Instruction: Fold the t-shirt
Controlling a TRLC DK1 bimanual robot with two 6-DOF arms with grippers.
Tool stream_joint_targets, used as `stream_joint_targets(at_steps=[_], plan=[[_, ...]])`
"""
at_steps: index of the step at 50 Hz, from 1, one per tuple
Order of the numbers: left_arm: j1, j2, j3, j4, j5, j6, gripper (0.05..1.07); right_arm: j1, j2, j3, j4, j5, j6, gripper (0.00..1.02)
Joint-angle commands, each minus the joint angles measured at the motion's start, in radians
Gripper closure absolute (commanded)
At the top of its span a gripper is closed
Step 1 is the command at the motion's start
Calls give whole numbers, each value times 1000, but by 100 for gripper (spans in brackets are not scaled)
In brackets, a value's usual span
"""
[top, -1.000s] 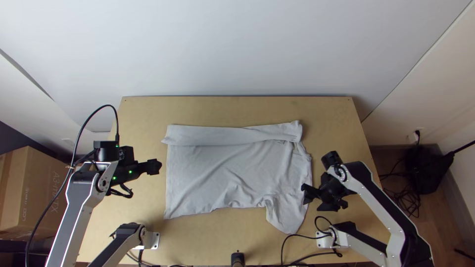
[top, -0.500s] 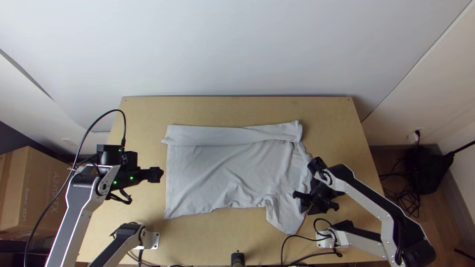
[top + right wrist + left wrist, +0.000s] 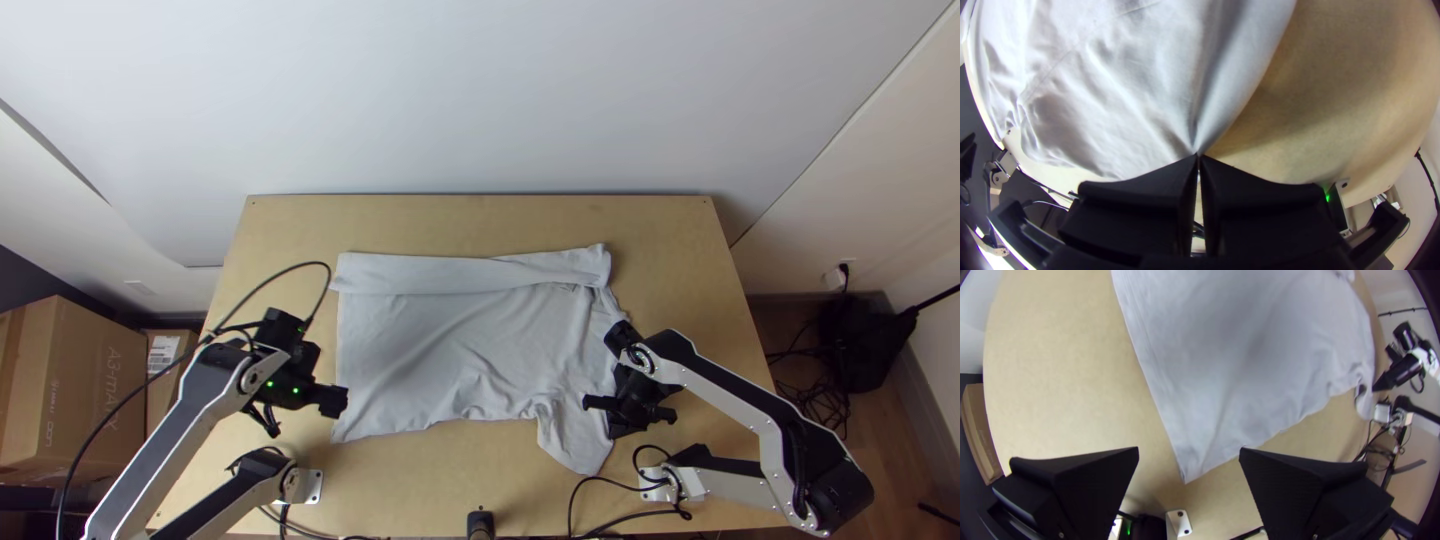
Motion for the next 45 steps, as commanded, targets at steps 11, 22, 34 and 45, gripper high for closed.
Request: stream_joint_targets(at_steps=[11,22,34,45], plan=[[-63,65,-88,-28,-57,-52,11,6,-9,23,-17,-3,-15,100],[-103,171,-88,-32,-54,-61,20,9,-34,43,-42,-3,-15,100],[-127,335,-81,-51,-34,-63,19,8,-60,50,-52,-5,-13,100],[-155,479,-82,-11,40,-32,22,8,-77,58,-57,-3,-13,100]])
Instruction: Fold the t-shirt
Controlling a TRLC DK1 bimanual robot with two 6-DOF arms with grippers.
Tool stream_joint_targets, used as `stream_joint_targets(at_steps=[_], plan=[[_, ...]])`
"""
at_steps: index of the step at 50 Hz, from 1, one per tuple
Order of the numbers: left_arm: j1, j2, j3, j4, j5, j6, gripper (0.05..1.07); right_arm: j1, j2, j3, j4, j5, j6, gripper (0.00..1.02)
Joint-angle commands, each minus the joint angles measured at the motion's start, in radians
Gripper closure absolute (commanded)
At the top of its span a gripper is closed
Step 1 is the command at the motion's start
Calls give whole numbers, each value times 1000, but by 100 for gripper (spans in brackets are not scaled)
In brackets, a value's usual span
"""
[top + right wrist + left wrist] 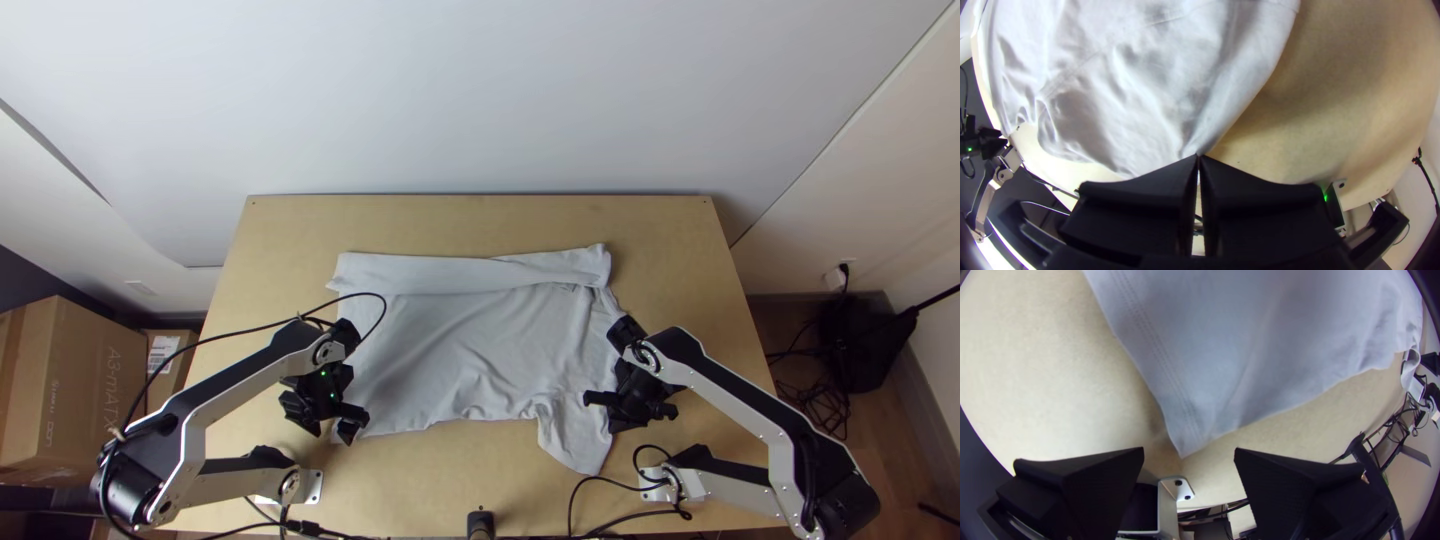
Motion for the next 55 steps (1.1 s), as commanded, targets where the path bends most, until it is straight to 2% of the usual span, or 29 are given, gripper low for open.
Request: stream_joint_targets(at_steps=[1,4,5,7,12,14,16,20,28,31,33,35,37,45,55], plan=[[-34,42,-16,2,22,12,30,6,-24,24,-20,-3,-8,100],[-41,50,-19,23,33,13,62,1,-30,30,-21,-3,-8,100],[-46,50,-19,31,34,15,70,0,-32,31,-21,-3,-9,100],[-49,47,-22,38,36,21,77,-3,-34,38,-26,-3,-9,100],[-49,10,-19,29,40,46,84,-29,-35,45,-33,-1,-28,100],[-44,-11,-17,25,40,64,91,-54,-35,48,-40,-1,-43,100],[-34,-34,-14,31,39,82,104,-75,-32,53,-43,-1,-57,100],[28,-83,-17,29,39,158,104,-118,-20,65,-53,0,-88,100],[215,-126,-14,-6,39,270,104,-239,26,90,-92,6,-201,100],[278,-134,-8,-23,39,309,104,-284,42,96,-95,38,-223,100],[305,-139,-10,-26,39,322,104,-296,52,102,-93,95,-223,100],[325,-145,-8,-28,37,331,104,-296,57,110,-95,155,-223,100],[341,-160,-7,-32,33,340,104,-292,54,126,-102,178,-221,100],[342,-246,53,-81,28,332,104,-249,8,229,-179,178,-217,100],[390,-206,201,-74,68,260,104,-213,-30,288,-165,180,-215,100]])
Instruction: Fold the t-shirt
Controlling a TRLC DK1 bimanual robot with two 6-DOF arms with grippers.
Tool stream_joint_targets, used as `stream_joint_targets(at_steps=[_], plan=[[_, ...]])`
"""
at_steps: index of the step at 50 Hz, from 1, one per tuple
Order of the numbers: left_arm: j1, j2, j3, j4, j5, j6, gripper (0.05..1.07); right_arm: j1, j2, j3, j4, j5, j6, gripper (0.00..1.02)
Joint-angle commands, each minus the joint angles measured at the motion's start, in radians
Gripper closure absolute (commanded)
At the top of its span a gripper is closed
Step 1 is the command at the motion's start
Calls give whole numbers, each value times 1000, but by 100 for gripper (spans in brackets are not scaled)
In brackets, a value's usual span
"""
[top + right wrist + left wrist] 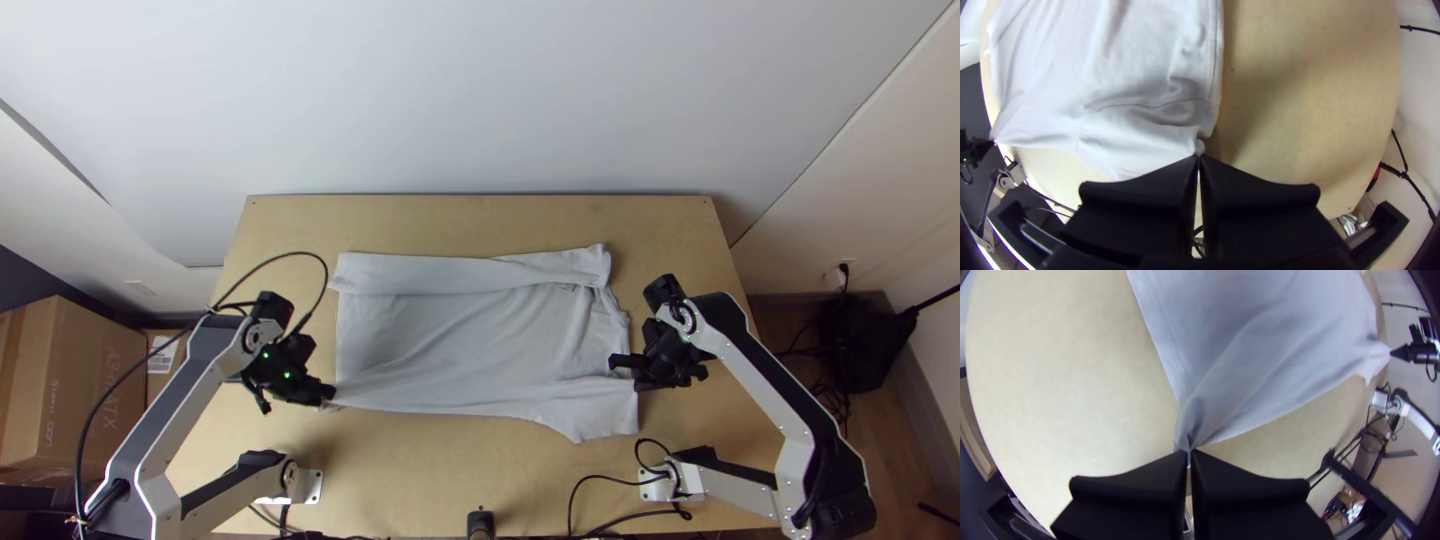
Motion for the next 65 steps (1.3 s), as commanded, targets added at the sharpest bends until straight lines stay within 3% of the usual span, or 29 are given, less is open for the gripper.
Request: stream_joint_targets(at_steps=[1,12,24,56,65], plan=[[29,32,86,-12,35,-35,104,8,-26,32,7,16,-9,100],[87,67,146,169,50,-67,104,-32,-44,53,191,55,-63,100],[89,70,164,320,43,-58,105,-44,-29,88,374,75,-174,100],[87,437,533,453,38,-50,105,-18,338,432,458,82,-177,100],[86,561,643,453,30,-61,105,-1,434,504,506,164,-187,100]])
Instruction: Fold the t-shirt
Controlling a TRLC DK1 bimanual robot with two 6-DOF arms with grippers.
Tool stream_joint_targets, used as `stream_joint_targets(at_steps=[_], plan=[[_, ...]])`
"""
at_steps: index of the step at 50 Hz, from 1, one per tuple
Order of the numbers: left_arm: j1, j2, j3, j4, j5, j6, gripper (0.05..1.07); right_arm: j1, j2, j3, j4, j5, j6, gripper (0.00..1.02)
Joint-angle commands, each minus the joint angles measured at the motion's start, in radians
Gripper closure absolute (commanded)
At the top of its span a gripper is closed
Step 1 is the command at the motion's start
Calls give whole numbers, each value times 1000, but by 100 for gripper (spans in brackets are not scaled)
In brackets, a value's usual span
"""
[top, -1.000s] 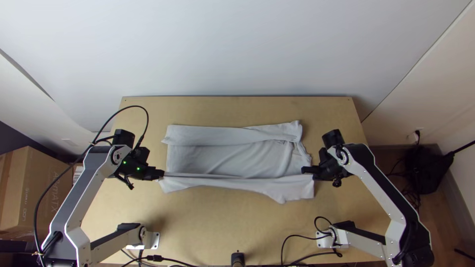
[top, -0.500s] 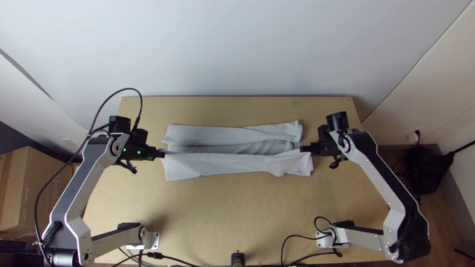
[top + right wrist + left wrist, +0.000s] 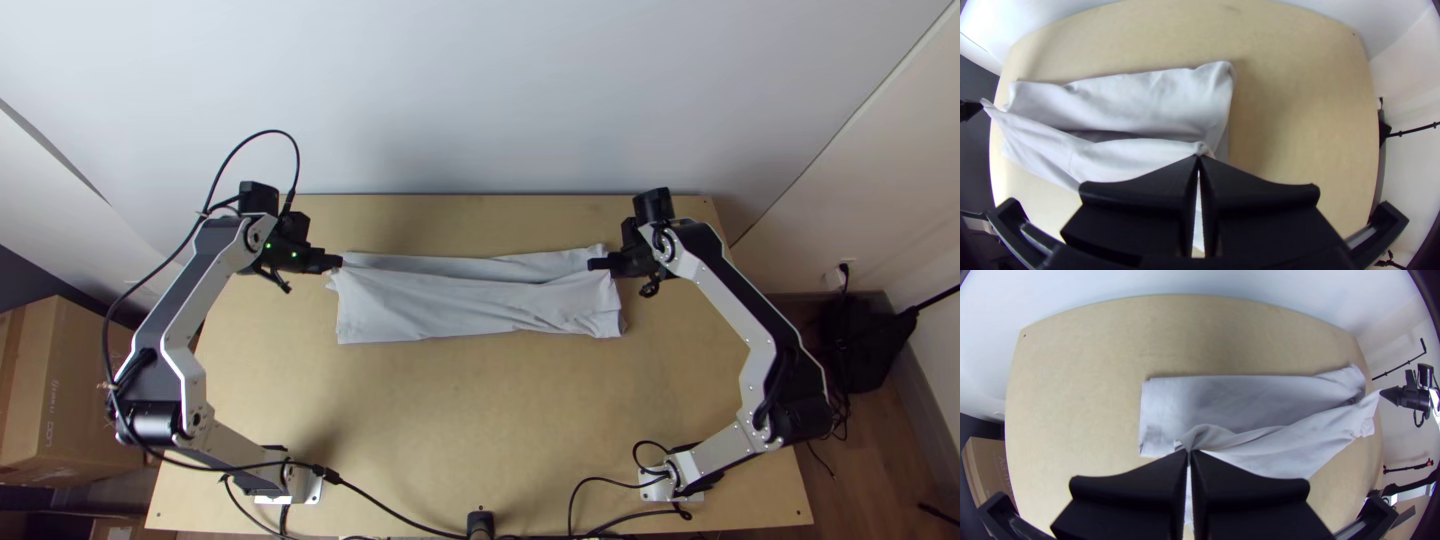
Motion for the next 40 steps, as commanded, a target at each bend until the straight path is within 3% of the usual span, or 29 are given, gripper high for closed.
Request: stream_joint_targets(at_steps=[1,15,22,23,25,27,28,30,35,36,40], plan=[[4,71,75,4,-14,-9,105,14,66,64,24,42,-30,100],[-5,214,102,24,-49,-8,105,-3,308,229,33,54,-34,100],[-11,246,90,63,-52,-31,103,-3,396,258,102,53,-11,100],[-11,251,90,68,-52,-36,98,-3,402,260,108,54,-7,100],[-11,256,90,68,-52,-42,74,-3,414,266,121,54,5,100],[-11,259,85,68,-52,-43,32,-3,419,268,137,63,10,98],[-11,259,84,68,-52,-45,11,-3,419,266,147,70,12,92],[-10,256,81,74,-52,-49,9,-6,417,264,150,79,15,75],[12,223,72,86,-50,-62,9,-18,366,235,151,86,28,9],[20,216,68,86,-49,-63,9,-21,350,226,151,86,27,3],[52,173,53,90,-35,-65,9,-44,261,192,171,88,27,3]])
